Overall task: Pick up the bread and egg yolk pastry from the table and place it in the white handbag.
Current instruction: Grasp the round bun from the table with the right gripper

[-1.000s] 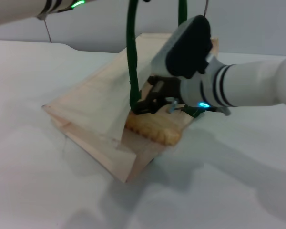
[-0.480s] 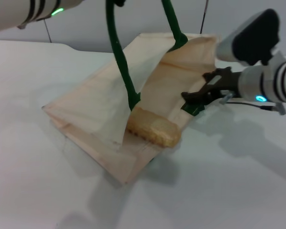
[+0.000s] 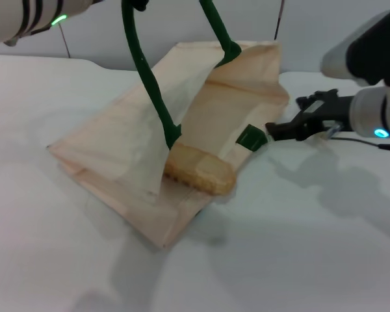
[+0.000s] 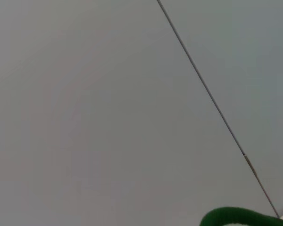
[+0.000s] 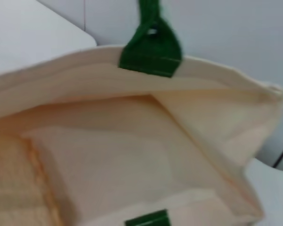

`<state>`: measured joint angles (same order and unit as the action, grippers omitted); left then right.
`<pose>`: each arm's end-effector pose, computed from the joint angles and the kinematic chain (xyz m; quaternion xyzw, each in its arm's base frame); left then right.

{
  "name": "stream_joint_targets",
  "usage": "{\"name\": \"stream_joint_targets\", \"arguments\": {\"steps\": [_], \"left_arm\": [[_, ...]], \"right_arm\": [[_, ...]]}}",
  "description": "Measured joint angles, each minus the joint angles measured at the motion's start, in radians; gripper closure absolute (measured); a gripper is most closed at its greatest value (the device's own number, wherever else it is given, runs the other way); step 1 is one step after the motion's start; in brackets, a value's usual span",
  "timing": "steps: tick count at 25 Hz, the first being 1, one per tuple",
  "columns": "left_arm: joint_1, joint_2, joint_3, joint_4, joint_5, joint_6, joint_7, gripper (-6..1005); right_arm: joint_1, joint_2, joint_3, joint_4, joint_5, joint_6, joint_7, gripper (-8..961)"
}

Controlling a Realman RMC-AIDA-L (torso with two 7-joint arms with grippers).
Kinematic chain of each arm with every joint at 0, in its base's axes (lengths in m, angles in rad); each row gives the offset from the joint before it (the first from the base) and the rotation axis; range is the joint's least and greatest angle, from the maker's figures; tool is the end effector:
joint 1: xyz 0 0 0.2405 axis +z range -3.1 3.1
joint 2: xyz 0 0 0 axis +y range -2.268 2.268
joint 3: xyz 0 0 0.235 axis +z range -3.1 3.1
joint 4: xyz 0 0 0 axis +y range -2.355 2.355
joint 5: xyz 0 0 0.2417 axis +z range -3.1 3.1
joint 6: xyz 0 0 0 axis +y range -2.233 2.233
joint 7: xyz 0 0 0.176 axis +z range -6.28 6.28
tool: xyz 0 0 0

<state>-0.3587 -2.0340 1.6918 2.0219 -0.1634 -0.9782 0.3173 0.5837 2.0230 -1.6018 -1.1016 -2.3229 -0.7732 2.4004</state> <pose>-0.0253 0.3974 0.0829 -0.8432 -0.0743 -0.0351 0.5313 0.1632 0.4518 -0.0563 -0.9209 0.2255 -0.0023 0.3180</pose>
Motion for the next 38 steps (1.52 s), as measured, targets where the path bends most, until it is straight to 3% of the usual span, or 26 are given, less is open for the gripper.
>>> {"name": "stream_joint_targets", "arguments": {"steps": [3,9,12,14,18,38], "left_arm": [[0.001,0.000,0.000,0.000,0.000,0.000,-0.001,882],[-0.004,0.000,0.006,-0.002,-0.006,0.004,-0.003,882],[-0.006,0.000,0.012,-0.002,-0.009,0.006,-0.009,883],[-0.006,0.000,0.012,-0.002,-0.009,0.007,-0.011,883],[-0.010,0.000,0.020,-0.001,-0.009,0.006,-0.012,883],[-0.019,0.002,0.028,0.003,-0.013,-0.015,-0.012,882]], "right_arm": [[-0.030,0.004,0.044,-0.058,-0.046,-0.009,0.000,75],[-0.023,0.002,0.092,-0.040,-0.081,0.020,0.000,74],[0.005,0.000,0.100,0.024,-0.089,0.072,-0.003,74],[0.074,-0.001,0.135,0.144,-0.089,0.092,-0.005,74],[0.138,-0.005,0.184,0.273,-0.089,0.119,-0.010,73],[0.146,-0.007,0.215,0.389,-0.098,0.196,-0.025,69]]}}
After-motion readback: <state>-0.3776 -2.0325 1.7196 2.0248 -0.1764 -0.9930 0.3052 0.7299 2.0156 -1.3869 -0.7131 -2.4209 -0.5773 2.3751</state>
